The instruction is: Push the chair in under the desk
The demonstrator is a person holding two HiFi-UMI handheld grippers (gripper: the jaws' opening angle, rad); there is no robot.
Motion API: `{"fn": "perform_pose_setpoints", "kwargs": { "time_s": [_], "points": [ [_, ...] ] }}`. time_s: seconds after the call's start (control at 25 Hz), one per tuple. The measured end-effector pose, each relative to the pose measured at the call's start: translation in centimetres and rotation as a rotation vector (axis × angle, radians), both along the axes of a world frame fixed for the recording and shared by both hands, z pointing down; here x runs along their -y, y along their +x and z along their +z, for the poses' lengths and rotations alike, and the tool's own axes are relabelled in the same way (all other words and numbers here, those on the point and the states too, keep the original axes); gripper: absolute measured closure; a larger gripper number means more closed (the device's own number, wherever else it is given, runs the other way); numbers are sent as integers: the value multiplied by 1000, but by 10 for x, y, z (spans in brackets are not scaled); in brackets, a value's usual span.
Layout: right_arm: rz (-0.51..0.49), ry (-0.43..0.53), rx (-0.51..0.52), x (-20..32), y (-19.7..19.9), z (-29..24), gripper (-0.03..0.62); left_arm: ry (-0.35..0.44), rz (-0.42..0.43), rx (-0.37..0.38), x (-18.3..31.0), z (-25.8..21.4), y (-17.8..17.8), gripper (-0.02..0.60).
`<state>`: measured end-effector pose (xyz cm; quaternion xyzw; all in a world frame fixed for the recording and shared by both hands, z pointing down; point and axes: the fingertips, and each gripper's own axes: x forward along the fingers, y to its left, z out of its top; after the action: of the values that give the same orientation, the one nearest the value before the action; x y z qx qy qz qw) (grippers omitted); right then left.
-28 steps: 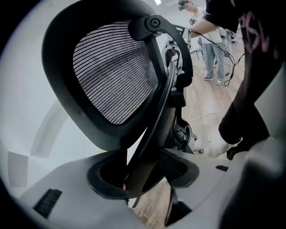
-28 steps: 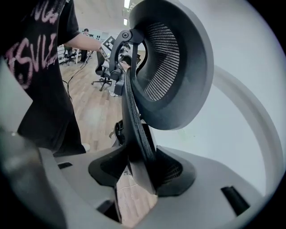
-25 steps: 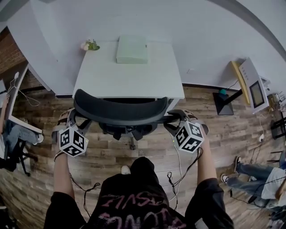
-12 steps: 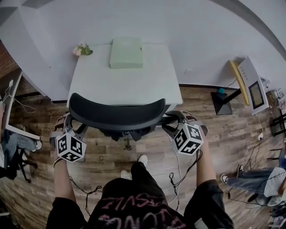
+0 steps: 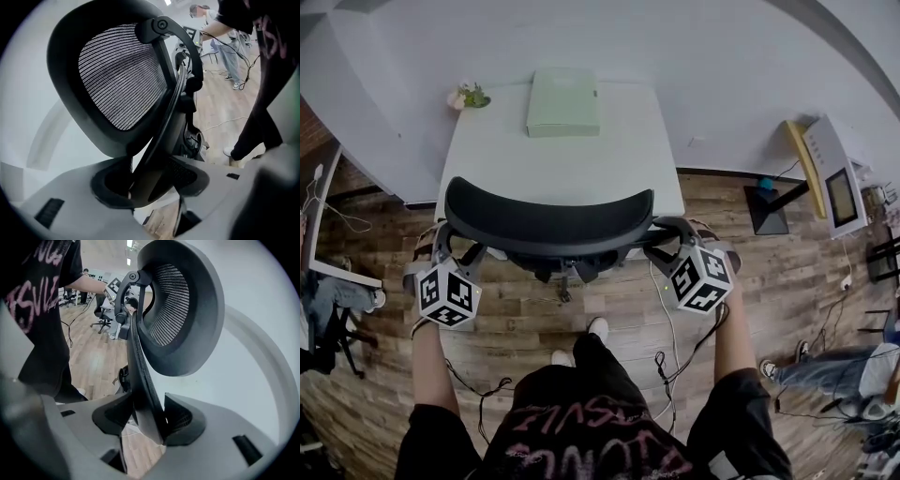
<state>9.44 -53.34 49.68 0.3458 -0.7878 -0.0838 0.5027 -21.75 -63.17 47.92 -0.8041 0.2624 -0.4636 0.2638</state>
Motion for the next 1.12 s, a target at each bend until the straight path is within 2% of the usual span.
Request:
{"fn": "perform_pose_setpoints", "kwargs": {
  "time_s": [0.32, 0.52, 0.88, 1.12],
  "points": [
    [18, 15, -16, 21, 13, 3, 376, 2, 5, -8, 18, 2, 13, 339],
    [37, 22, -45, 23, 21, 5, 372, 13, 17, -15, 13, 2, 18, 339],
    [43, 38, -31, 22, 21, 5, 365, 13, 11, -15, 11, 2, 18, 339],
    [86, 93, -7, 18, 21, 2, 364, 29, 7, -46, 8, 2, 18, 334]
  ]
}}
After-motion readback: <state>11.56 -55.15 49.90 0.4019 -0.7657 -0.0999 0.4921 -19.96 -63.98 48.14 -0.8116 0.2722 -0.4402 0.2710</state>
